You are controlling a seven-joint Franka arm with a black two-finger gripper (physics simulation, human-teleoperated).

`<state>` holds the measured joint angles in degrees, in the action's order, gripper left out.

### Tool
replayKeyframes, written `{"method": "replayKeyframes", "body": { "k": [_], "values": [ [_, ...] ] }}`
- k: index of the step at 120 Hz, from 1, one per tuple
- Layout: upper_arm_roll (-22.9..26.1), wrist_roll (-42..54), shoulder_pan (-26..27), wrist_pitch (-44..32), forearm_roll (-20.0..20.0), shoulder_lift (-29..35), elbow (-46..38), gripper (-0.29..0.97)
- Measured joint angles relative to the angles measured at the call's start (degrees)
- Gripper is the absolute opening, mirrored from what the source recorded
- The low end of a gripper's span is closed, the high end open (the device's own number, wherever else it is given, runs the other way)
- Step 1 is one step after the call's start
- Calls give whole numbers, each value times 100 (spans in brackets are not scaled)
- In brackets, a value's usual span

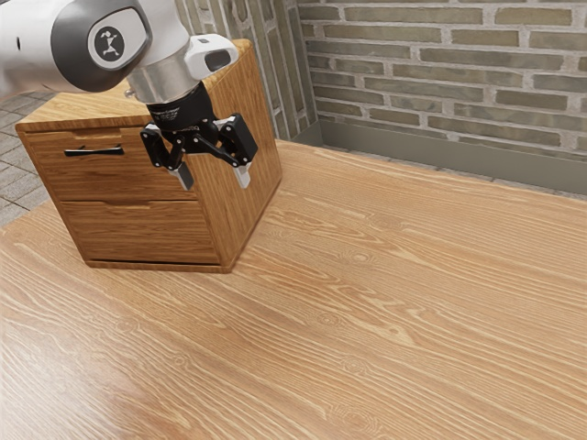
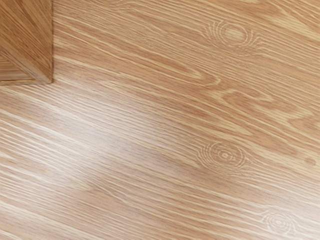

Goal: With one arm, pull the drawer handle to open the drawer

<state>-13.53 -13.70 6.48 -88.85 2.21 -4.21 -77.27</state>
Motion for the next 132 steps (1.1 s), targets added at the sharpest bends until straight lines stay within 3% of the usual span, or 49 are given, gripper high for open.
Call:
{"method": "replayKeyframes", "body": {
  "k": [17,25,34,49,57,79,91,103,105,115,125,132],
  "values": [
    [-15,3,-16,8,114,-14,22,68],
    [-7,56,-26,172,43,29,1000,68],
    [-4,444,58,367,-300,324,1645,68],
    [5,1829,180,695,-1067,903,1775,68],
    [-16,2524,19,926,-1336,914,1684,68],
    [-985,4076,101,1241,-1576,776,1206,68],
    [-1335,4934,20,858,-1624,1622,52,68],
    [-1424,5738,-29,448,-1650,1914,-539,68],
    [-1357,5861,-142,371,-1648,1931,-639,68],
    [726,6474,-2724,-119,-1263,1944,-1253,68],
    [1705,7047,-4073,-588,-726,1948,-1642,66],
    [2017,7428,-4564,-868,-354,1952,-1765,62]
  ]
}}
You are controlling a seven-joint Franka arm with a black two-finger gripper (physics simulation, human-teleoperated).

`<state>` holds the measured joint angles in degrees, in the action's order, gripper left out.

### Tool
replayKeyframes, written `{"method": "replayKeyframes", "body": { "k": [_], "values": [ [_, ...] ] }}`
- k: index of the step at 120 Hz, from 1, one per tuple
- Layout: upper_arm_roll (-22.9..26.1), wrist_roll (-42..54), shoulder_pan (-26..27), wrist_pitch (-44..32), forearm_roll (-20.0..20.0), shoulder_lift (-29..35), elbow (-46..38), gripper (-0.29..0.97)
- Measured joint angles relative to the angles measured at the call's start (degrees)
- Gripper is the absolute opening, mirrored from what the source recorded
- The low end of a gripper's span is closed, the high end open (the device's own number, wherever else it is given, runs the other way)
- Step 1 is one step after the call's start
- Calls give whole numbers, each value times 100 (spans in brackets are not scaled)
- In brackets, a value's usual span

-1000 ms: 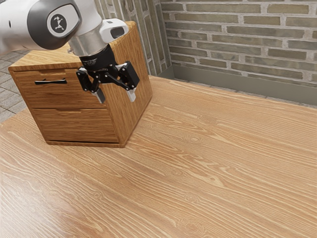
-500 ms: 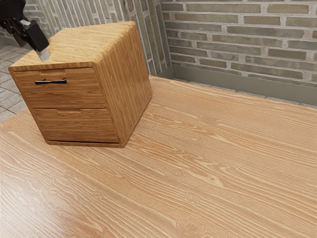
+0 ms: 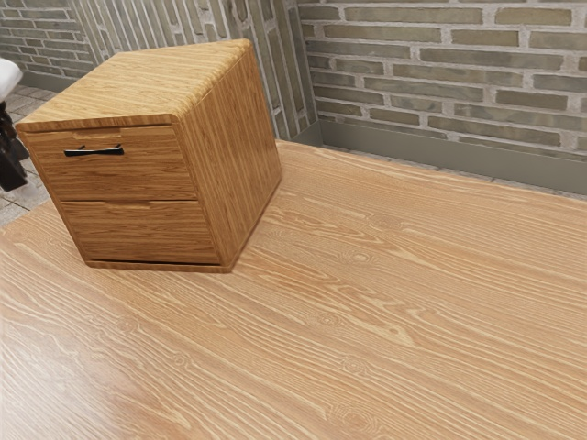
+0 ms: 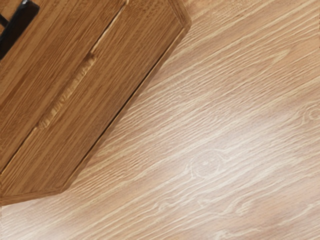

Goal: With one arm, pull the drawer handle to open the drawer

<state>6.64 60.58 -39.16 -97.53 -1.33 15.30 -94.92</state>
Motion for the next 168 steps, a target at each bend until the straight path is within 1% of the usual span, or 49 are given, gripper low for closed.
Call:
{"method": "replayKeyframes", "body": {
  "k": [12,19,28,49,89,100,113,129,168],
  "values": [
    [112,585,-213,-386,335,-61,-7,57],
    [-67,882,-242,-551,442,-276,61,53],
    [-151,1228,-271,-714,492,-520,198,50],
    [-22,1912,-260,-906,303,-708,369,45],
    [43,2826,-265,-1404,299,-1109,366,37],
    [61,2993,-260,-1588,320,-1224,408,36],
    [195,3157,-331,-1751,353,-1484,667,35],
    [298,3312,-356,-1877,370,-1630,736,33],
    [311,3562,-211,-1989,426,-1710,735,25]
  ]
}}
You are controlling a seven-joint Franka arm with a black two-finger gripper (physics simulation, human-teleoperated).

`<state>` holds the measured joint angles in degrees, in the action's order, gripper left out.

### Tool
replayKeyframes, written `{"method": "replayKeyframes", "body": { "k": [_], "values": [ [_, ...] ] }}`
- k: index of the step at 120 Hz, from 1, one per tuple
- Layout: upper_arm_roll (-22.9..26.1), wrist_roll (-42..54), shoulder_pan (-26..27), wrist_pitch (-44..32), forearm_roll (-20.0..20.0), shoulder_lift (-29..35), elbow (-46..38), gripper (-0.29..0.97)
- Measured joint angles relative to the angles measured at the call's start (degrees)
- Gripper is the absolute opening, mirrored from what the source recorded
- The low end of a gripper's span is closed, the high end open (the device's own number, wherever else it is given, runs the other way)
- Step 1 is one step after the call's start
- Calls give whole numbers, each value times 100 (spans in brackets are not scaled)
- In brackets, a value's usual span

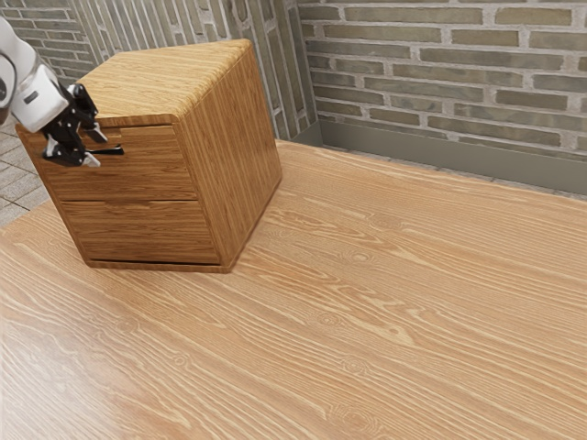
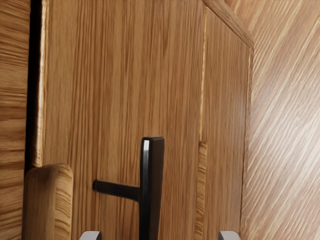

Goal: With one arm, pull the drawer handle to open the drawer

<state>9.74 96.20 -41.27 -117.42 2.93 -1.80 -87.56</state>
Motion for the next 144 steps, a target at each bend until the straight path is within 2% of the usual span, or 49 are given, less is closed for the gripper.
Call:
{"method": "replayKeyframes", "body": {
  "k": [144],
  "values": [
    [-50,265,-141,-102,18,127,-296,16]
  ]
}}
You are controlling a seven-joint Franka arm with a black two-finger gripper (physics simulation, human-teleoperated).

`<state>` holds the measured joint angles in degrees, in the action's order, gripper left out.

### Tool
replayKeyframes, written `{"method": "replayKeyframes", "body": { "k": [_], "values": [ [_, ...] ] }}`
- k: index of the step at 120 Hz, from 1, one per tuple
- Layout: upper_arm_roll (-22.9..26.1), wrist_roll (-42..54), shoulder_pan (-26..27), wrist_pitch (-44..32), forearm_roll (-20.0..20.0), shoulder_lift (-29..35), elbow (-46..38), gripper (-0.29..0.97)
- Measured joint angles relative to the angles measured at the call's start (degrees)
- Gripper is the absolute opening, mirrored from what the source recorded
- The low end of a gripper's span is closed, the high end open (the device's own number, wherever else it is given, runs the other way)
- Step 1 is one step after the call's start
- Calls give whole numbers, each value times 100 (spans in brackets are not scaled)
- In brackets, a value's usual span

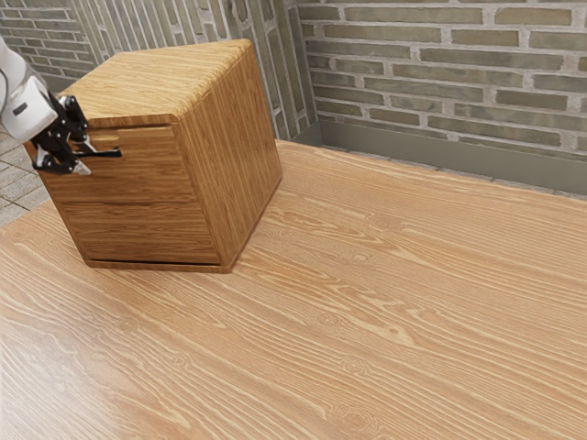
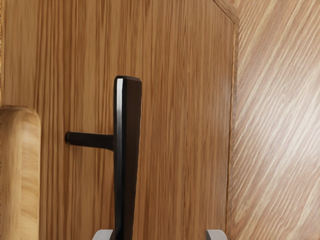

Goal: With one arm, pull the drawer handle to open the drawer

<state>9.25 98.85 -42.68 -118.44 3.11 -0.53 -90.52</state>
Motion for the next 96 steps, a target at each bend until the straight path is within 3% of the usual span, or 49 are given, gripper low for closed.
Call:
{"method": "replayKeyframes", "body": {
  "k": [96],
  "values": [
    [-148,-14,129,-82,75,652,-740,14]
  ]
}}
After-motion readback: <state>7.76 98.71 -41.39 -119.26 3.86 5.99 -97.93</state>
